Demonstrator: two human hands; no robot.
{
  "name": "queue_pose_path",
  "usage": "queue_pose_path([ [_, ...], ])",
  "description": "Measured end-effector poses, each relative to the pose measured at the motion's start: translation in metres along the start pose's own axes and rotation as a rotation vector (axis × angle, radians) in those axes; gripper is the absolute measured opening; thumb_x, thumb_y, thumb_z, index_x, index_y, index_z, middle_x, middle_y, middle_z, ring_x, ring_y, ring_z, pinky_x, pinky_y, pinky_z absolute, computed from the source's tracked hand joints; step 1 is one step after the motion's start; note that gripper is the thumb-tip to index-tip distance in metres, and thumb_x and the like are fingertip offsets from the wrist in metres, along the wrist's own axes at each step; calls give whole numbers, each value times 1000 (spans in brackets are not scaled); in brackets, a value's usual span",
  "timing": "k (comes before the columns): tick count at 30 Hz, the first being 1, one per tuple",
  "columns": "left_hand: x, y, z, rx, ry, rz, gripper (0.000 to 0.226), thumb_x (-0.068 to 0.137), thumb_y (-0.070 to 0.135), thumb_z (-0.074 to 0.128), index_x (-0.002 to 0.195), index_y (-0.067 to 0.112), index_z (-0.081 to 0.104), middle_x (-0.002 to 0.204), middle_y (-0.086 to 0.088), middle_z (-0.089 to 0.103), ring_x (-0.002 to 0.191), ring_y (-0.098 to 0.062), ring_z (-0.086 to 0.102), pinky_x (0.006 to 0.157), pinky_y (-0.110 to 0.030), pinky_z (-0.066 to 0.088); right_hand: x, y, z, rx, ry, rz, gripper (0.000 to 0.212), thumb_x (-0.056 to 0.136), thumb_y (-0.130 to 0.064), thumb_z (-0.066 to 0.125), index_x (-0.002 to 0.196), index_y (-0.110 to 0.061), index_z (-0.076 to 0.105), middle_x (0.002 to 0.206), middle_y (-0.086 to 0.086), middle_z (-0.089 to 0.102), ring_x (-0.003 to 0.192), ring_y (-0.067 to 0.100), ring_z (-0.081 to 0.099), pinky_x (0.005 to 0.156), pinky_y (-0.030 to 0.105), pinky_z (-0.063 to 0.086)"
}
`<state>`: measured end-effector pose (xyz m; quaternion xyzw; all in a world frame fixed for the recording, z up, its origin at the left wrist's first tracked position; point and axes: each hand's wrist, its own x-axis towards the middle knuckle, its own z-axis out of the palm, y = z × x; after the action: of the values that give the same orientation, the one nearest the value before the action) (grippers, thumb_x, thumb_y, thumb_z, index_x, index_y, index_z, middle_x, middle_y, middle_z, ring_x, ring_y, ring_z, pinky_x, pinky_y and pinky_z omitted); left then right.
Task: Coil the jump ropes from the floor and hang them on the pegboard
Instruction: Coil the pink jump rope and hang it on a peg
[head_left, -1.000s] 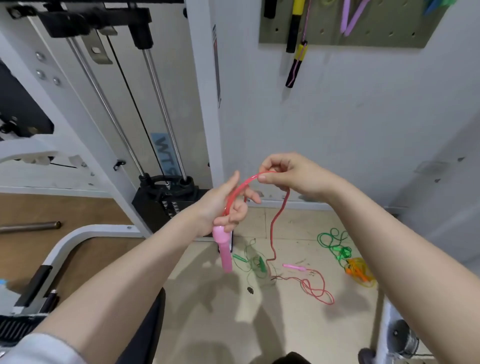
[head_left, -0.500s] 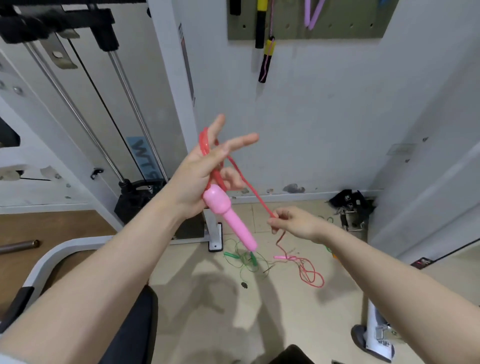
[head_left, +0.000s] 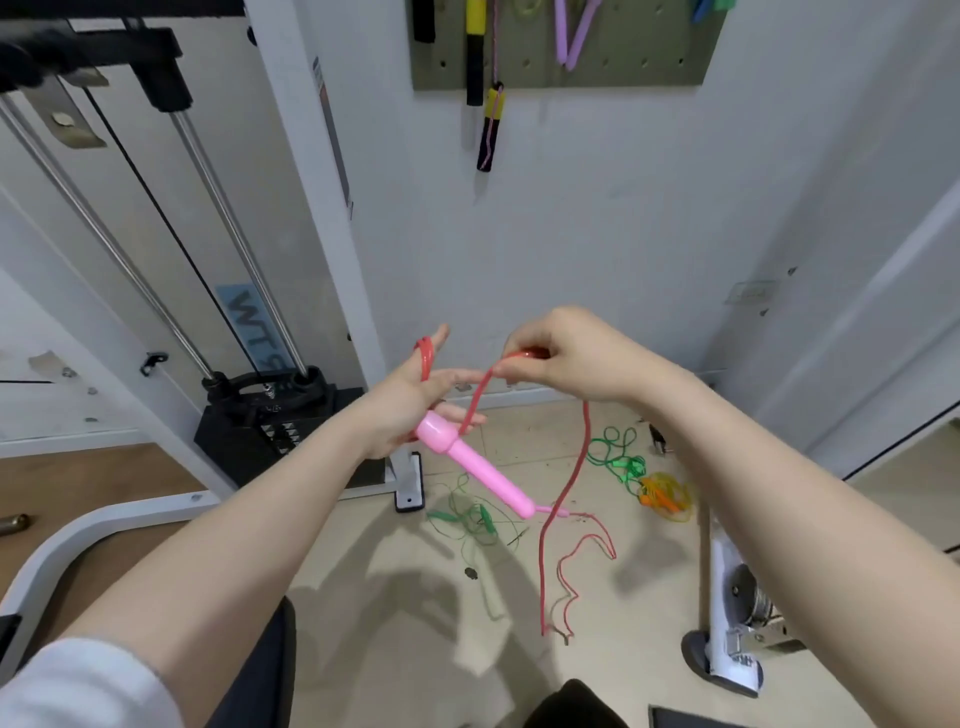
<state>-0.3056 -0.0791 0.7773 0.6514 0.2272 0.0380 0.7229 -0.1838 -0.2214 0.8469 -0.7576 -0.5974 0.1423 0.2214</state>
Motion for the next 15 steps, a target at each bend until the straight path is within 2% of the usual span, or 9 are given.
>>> queue_pose_path([
  [2, -7, 5, 11, 3, -87, 8, 60, 99, 17, 39, 144, 43, 9, 107, 5, 70, 69, -23, 71, 71, -39, 59, -2, 13, -7, 245, 134, 65, 16, 85, -22, 66, 75, -10, 70, 56, -3, 55, 53, 2, 42, 57, 22, 34],
  [5, -15, 14, 27, 88, -189, 63, 46, 100, 26, 35, 140, 40, 18, 94, 2, 73, 48, -19, 64, 52, -26, 53, -4, 20, -2, 457, 190, 107, 16, 85, -17, 66, 76, -3, 65, 57, -6, 51, 59, 8, 41, 57, 24, 34],
  [7, -17, 16, 34, 70, -231, 84, 37, 101, 33, 27, 137, 28, 32, 77, -5, 72, 34, -13, 48, 42, -20, 43, 0, 20, 6, 592, 233, 116, 13, 86, -13, 63, 76, -6, 60, 62, -3, 53, 63, 11, 45, 58, 22, 37],
  [9, -17, 17, 37, -75, -256, 48, 40, 99, 35, 27, 127, 13, 45, 56, -10, 63, 26, -8, 32, 37, -17, 35, 6, 22, 12, 688, 284, 127, 17, 87, -13, 62, 71, -13, 55, 61, -1, 48, 58, 7, 44, 54, 17, 36],
  [12, -18, 19, 27, -229, -398, -56, 47, 92, 42, 33, 112, 5, 53, 42, -7, 50, 24, -4, 27, 35, -14, 31, 12, 25, 21, 682, 255, 180, 21, 86, -21, 63, 70, -15, 52, 57, -2, 42, 46, 2, 36, 46, 14, 31],
  [13, -18, 20, 20, -231, -477, -91, 52, 90, 48, 35, 110, 3, 53, 41, -6, 48, 24, -4, 28, 35, -13, 31, 12, 27, 24, 612, 233, 190, 23, 86, -24, 64, 69, -16, 51, 56, -3, 41, 43, 0, 35, 45, 14, 30],
  [15, -19, 21, 8, -244, -613, -128, 64, 80, 58, 52, 109, 1, 53, 40, -2, 46, 24, -3, 29, 36, -11, 33, 10, 32, 35, 444, 157, 190, 29, 89, -32, 59, 64, -19, 51, 53, -7, 42, 44, 1, 35, 49, 19, 31],
])
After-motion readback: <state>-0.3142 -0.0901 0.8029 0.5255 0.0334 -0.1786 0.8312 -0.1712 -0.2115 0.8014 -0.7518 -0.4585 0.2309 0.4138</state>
